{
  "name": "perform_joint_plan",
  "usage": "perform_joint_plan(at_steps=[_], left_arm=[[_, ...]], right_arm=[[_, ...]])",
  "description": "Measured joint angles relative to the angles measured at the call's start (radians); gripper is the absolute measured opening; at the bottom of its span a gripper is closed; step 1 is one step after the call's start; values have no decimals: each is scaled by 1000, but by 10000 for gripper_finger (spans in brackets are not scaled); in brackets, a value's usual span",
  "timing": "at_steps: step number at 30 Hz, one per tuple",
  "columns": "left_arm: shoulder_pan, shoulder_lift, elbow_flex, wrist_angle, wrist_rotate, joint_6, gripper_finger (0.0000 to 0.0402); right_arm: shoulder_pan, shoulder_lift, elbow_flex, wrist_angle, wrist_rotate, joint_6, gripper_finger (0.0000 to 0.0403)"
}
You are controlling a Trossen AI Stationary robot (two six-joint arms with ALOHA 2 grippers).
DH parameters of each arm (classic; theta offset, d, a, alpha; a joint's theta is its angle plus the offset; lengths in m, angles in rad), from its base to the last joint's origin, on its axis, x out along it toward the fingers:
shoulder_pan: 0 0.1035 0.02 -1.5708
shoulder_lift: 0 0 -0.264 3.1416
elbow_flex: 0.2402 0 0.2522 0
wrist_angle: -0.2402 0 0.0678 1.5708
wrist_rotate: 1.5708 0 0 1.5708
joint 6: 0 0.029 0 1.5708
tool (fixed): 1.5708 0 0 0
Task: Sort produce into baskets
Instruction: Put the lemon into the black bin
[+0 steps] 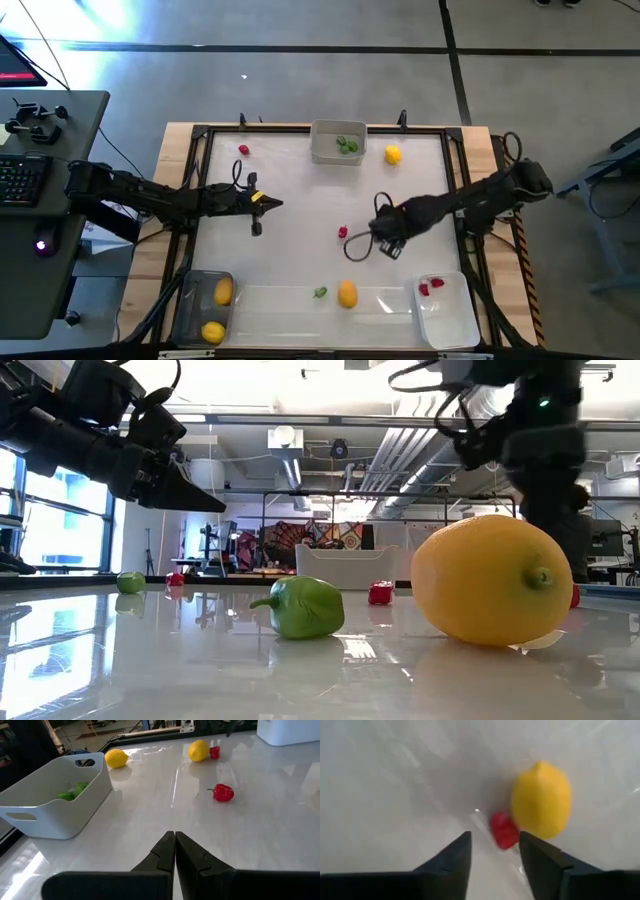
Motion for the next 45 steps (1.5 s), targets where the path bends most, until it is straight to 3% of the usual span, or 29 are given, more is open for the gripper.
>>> perform_joint_plan(at_steps=[7, 14, 23, 36, 40, 45], left_arm=[[7, 0, 0, 2, 0, 15, 0], [38, 0, 0, 0, 0, 7, 0], [41, 0, 0, -43, 2, -14, 0], [41, 0, 0, -45, 3, -34, 0], [41, 0, 0, -25, 8, -65, 0], [41, 16, 0, 48, 49, -98, 0]], right_arm=[[-93, 0, -15, 34, 55, -151, 235], [-206, 0, -54, 90, 40, -268, 258], [-281, 2, -144, 179, -114, -342, 255], [-289, 2, -152, 199, -152, -399, 168], [-281, -4, -129, 300, -123, -452, 165], [-255, -29, -146, 636, -51, -567, 164]])
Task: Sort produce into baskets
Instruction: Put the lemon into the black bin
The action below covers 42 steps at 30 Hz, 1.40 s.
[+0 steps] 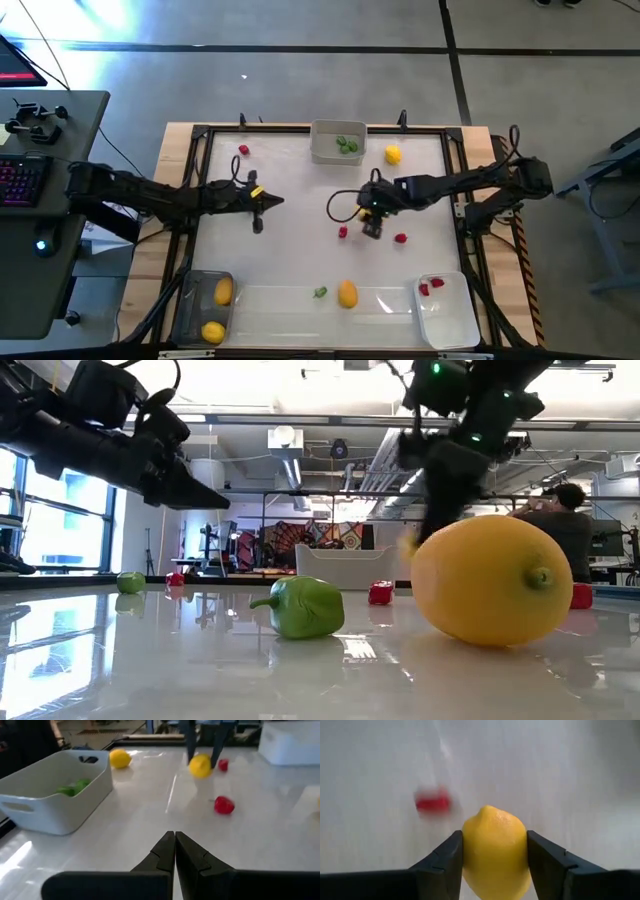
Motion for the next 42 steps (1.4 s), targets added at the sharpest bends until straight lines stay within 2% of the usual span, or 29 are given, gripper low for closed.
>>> perform_joint_plan(at_steps=[3, 6, 8, 11, 15, 21, 29, 33, 42], left_arm=[[0, 37, 0, 88, 41, -23, 0], [0, 84, 3, 173, 80, -29, 0], [0, 112, 32, 180, 95, -21, 0], [-1, 151, 93, 176, 96, -9, 7], [-2, 194, 179, 175, 95, 43, 39], [-21, 253, 282, 161, 95, 95, 120], [-49, 290, 340, 109, 112, 112, 222], [-58, 289, 340, 158, 118, 102, 242], [-58, 289, 342, 246, 178, 51, 246]], right_arm=[[15, 1, -32, 264, 46, -88, 163], [20, 1, -85, 601, 51, -177, 163], [19, 1, -123, 797, 42, -224, 163], [16, 1, -156, 996, 7, -284, 163], [17, 1, -161, 1035, -53, -286, 163], [48, 1, -157, 1101, -54, -285, 163], [70, 1, -156, 1247, -57, -284, 163], [70, 1, -155, 1260, -65, -273, 163], [70, 3, -153, 1284, -72, -266, 163]])
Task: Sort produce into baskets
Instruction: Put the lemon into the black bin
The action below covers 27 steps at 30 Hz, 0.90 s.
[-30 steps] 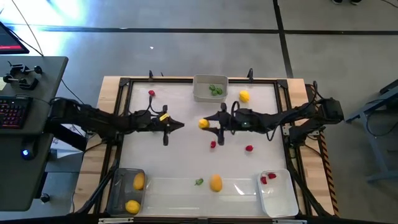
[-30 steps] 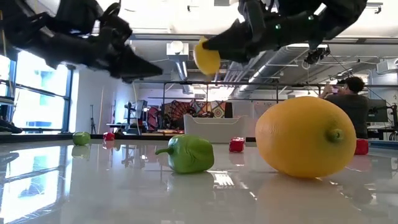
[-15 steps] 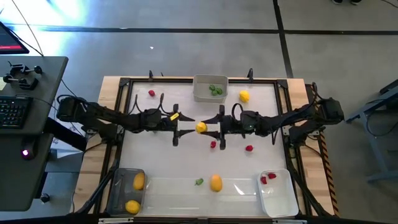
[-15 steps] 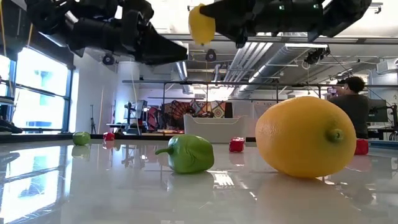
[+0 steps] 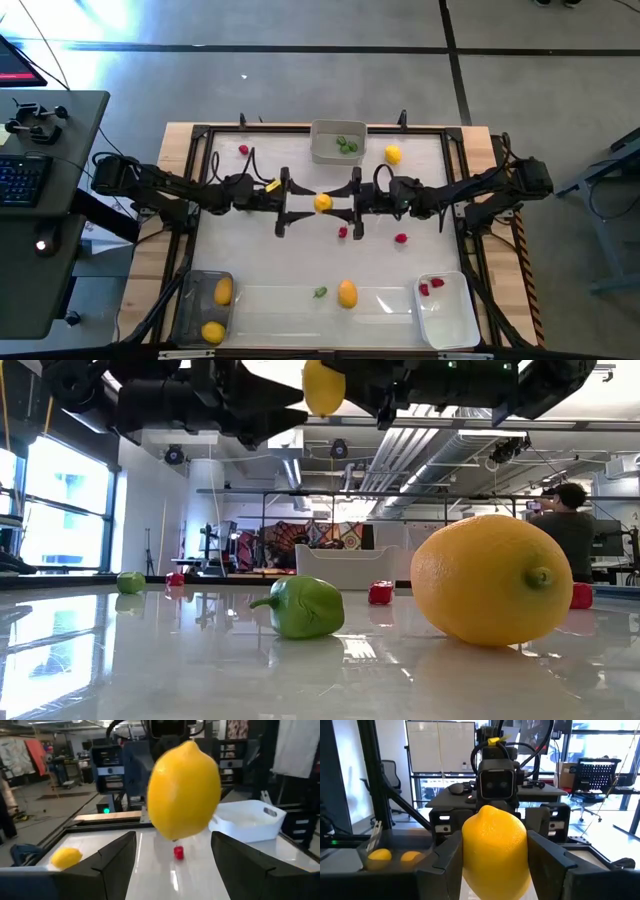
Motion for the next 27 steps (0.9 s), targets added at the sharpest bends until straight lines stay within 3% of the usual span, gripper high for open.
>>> perform_joint_plan(at_steps=[4, 12, 27], left_arm=[[-2, 1, 24, -14, 65, -38, 246], [-13, 20, 57, -32, 72, -43, 246], [-20, 20, 67, -25, 87, -28, 246]], right_arm=[[1, 30, 1, 59, -4, 2, 163], [6, 92, 1, 185, -20, 26, 163], [13, 93, 1, 204, -12, 26, 163]])
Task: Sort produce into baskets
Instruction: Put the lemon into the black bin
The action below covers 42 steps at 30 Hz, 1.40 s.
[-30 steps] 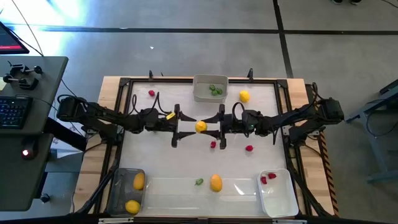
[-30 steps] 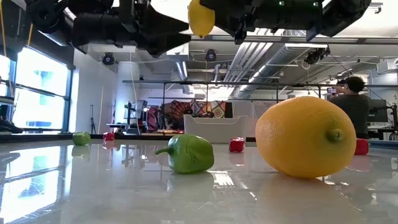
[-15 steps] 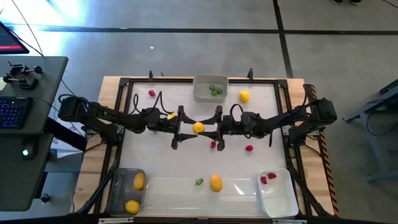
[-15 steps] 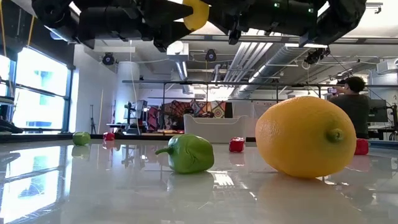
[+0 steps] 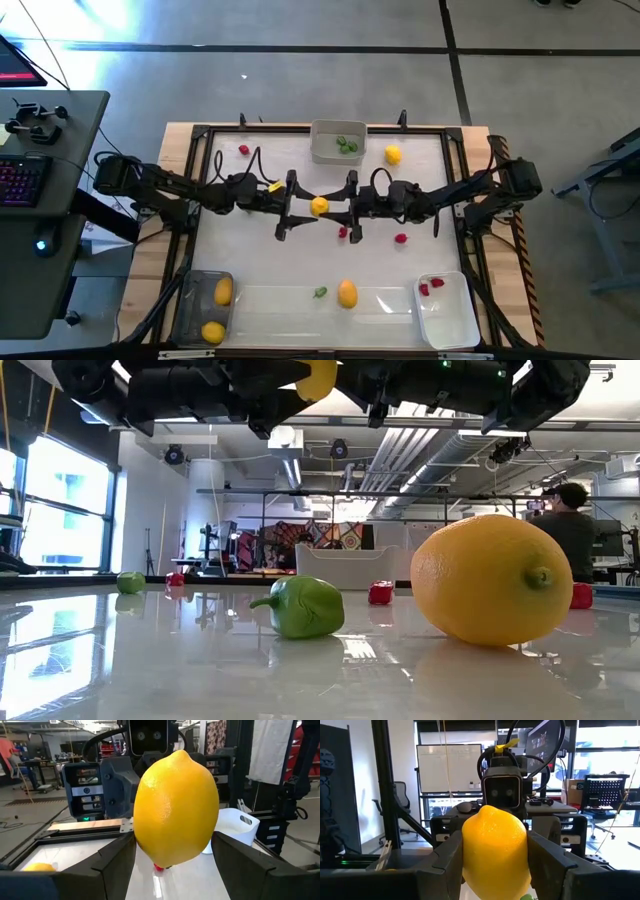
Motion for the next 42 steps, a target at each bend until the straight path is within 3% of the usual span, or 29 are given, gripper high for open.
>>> perform_joint_plan(at_steps=[7, 16, 29, 36, 42], left_arm=[[0, 4, 10, 0, 0, 1, 239], [0, 11, 10, 7, 3, 3, 191], [2, 12, 12, -98, 5, 29, 173], [2, -5, 12, -308, 4, 61, 173], [-29, -98, 116, -787, -12, 52, 172]], right_arm=[[0, 0, 0, -2, 1, -2, 163], [0, -1, 0, -12, 9, -2, 168], [6, -70, 0, -118, 50, -49, 281], [21, -197, 0, -312, 174, -135, 278], [19, -273, 0, -542, 362, -132, 228]])
